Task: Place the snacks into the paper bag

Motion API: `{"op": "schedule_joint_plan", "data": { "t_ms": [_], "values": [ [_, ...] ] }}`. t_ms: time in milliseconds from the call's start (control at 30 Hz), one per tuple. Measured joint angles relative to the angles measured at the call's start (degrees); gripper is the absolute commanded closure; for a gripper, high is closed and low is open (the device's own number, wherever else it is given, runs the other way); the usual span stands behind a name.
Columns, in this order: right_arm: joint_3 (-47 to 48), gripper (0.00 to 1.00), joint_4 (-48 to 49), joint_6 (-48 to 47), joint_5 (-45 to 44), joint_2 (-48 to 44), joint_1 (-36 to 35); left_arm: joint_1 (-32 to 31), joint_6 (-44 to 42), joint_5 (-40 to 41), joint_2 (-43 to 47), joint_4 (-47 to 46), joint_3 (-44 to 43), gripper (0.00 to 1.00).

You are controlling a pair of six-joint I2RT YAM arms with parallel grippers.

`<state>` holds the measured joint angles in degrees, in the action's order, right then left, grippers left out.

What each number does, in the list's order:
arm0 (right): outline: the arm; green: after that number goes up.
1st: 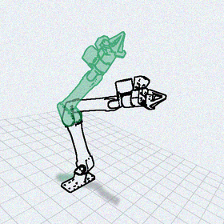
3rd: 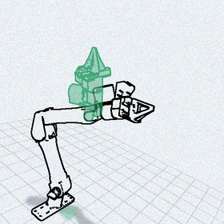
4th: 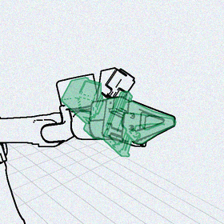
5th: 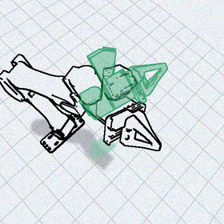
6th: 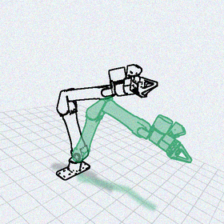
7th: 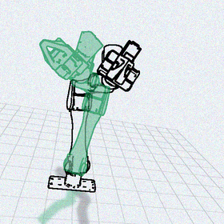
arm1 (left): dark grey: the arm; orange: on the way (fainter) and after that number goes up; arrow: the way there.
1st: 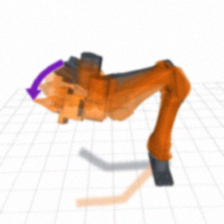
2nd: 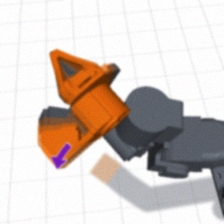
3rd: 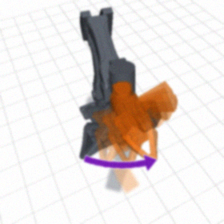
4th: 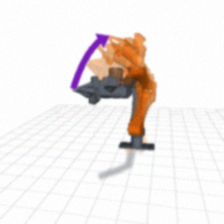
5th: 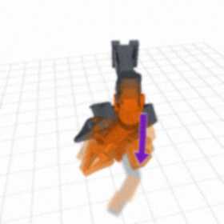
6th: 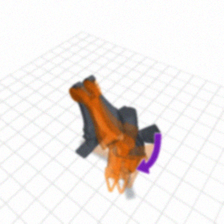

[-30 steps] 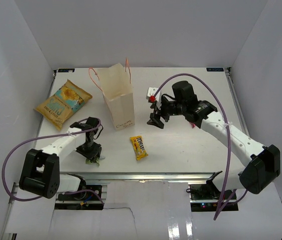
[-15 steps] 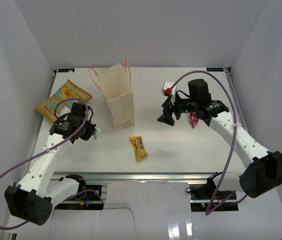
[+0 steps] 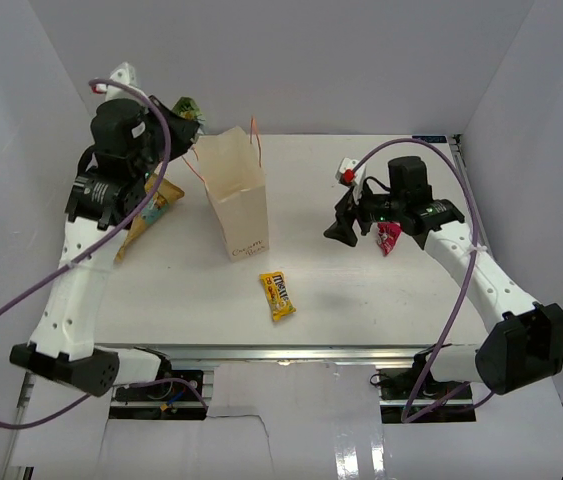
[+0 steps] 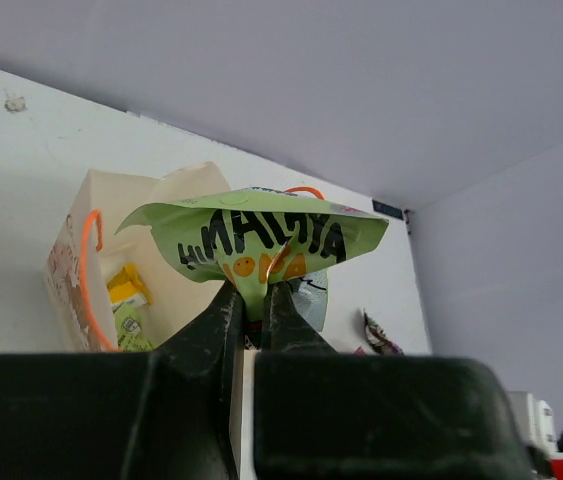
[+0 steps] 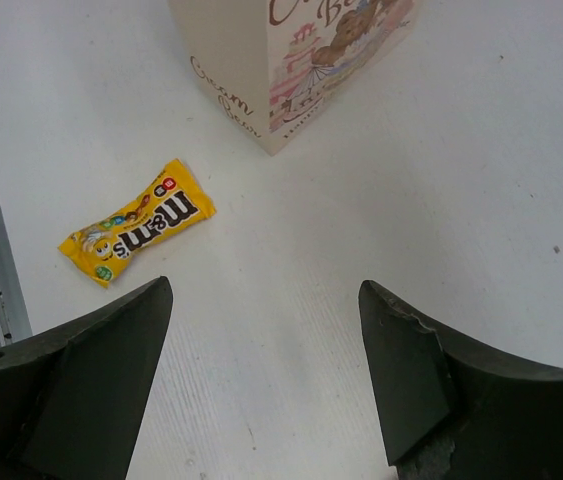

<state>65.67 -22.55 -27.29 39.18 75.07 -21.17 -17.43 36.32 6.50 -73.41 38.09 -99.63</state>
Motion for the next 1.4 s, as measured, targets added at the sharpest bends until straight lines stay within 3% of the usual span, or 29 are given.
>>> {"op": "schedule_joint_plan", "data": {
  "t_ms": [200,333,367,600,700,933,1233,1400],
  "values": [
    [-1.60,0.19,0.07,1.25,0.00,0.00,4.92,0.00,-4.13,-4.09,-12.20,0.07,-2.25,0.97],
    [-2.71,0.19,-0.02,1.66,-0.04,-0.02,8.37,-0.07,-5.29,-5.11,-17.25,1.38,-2.21,0.75],
    [-2.89,0.19,-0.04,1.73,-0.17,0.00,8.94,-0.15,-5.42,-5.62,-17.97,1.66,-2.23,0.63],
    [-3.28,0.21,0.20,4.92,-4.96,2.14,11.87,-0.59,-6.49,-8.98,-18.64,2.23,-3.54,0.28],
    [-2.56,0.26,-0.07,8.15,-11.91,6.32,12.15,-0.70,-7.37,-10.51,-18.64,2.16,-5.07,0.26],
    [1.27,0.28,-0.70,10.69,-28.63,18.51,12.17,-0.70,-10.36,-16.02,-15.17,-0.52,-3.43,0.24],
    [3.45,0.37,-1.55,11.50,-39.47,26.51,12.20,-0.83,-6.19,-23.69,11.34,-11.10,24.39,0.22],
    [3.45,0.69,-1.53,12.81,-40.06,28.52,12.20,-1.55,-3.41,-27.47,16.33,-13.09,32.87,0.22]
  ]
}}
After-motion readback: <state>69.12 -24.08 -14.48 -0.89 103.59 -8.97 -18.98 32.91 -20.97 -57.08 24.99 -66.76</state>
